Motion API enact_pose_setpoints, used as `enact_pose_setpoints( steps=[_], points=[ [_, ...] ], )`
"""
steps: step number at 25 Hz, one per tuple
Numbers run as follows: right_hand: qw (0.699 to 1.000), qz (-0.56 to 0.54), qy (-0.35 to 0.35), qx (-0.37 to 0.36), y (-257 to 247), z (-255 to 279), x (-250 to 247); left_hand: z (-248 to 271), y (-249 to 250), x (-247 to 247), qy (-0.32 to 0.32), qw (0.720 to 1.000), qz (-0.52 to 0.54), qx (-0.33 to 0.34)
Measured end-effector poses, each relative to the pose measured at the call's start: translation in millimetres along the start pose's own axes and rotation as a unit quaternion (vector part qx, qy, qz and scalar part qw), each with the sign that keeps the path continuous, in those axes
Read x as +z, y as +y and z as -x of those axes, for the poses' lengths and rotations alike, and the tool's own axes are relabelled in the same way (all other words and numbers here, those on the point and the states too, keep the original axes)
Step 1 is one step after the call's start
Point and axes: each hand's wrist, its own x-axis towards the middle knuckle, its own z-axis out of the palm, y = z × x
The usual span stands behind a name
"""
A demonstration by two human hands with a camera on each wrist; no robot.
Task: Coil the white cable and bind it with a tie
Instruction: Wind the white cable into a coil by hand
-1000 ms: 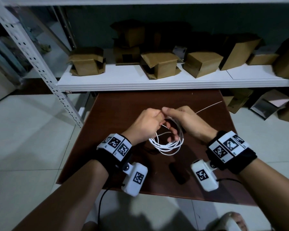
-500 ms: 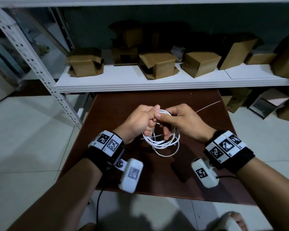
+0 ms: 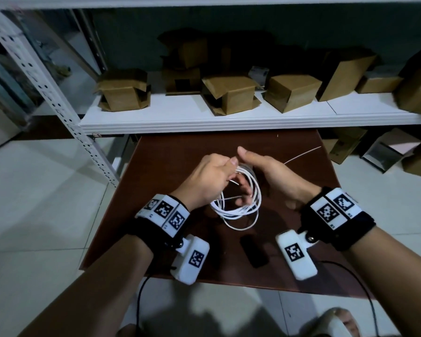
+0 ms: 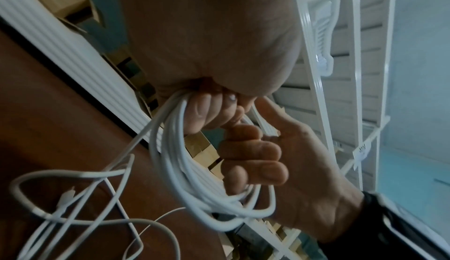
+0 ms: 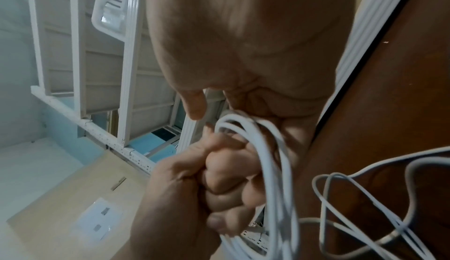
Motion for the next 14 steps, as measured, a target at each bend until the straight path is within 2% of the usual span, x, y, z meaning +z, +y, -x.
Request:
enact_pose_setpoints(
  steps=[3,6,8,10,12,14],
  points=[
    [0.999,0.028,-0.019,-0.022,4,-2,0,-3,-8,-1,-0.002,1.0,-0.009,-0.017],
    [0.996,0.045,-0.02,-0.071,8,-7,3,-3,-6,-5,-0.004,0.997,0.057,-0.053],
    [0.996,0.03,0.007,-0.079,8,-8,7,-2,-2,-6,-0.006,0.992,0.103,-0.071],
    [0.995,-0.009,0.04,-0.09,5,-8,10,-3,2,-10,-0.022,0.979,0.185,-0.08],
    [0.99,-0.056,0.064,-0.109,0,-11,11,-4,3,-17,-0.047,0.953,0.288,-0.08],
    [0.984,-0.11,0.083,-0.115,-2,-14,10,-5,3,-21,-0.051,0.94,0.332,-0.066]
  ],
)
